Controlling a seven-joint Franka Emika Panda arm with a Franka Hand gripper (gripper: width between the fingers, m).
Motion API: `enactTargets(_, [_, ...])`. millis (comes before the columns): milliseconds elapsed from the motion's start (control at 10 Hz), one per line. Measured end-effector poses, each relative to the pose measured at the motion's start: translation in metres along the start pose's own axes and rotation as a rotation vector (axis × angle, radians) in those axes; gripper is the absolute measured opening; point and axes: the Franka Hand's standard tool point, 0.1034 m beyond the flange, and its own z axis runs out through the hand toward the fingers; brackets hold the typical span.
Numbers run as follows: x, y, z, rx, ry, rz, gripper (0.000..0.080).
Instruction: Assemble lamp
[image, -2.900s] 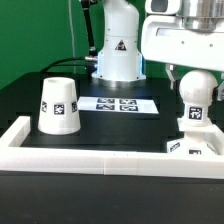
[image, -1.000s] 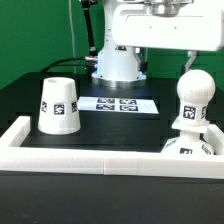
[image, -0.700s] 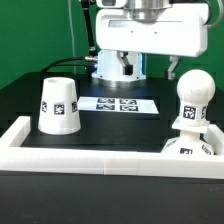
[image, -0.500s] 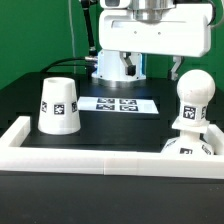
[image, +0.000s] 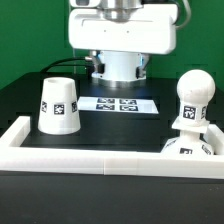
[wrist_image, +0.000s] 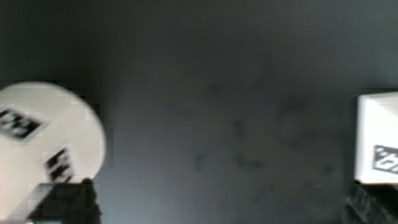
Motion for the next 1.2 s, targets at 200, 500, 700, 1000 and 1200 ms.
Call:
enactTargets(200, [0.007,0.020,0.000,-0.006,0.011,-0.016,0.0699])
enactTargets(500, [0.014,0.041,0.000,-0.009,0.021,-0.044,0.0699])
enactTargets(700, [0.016,0.058,0.009,-0.021,0.014,-0.068,0.0699])
enactTargets(1000, [0.016,0.063,0.013,-0.026,0.008,-0.085,0.0699])
enactTargets(1200, [0.016,0.064,0.014,-0.028,0.009,-0.095,0.0699])
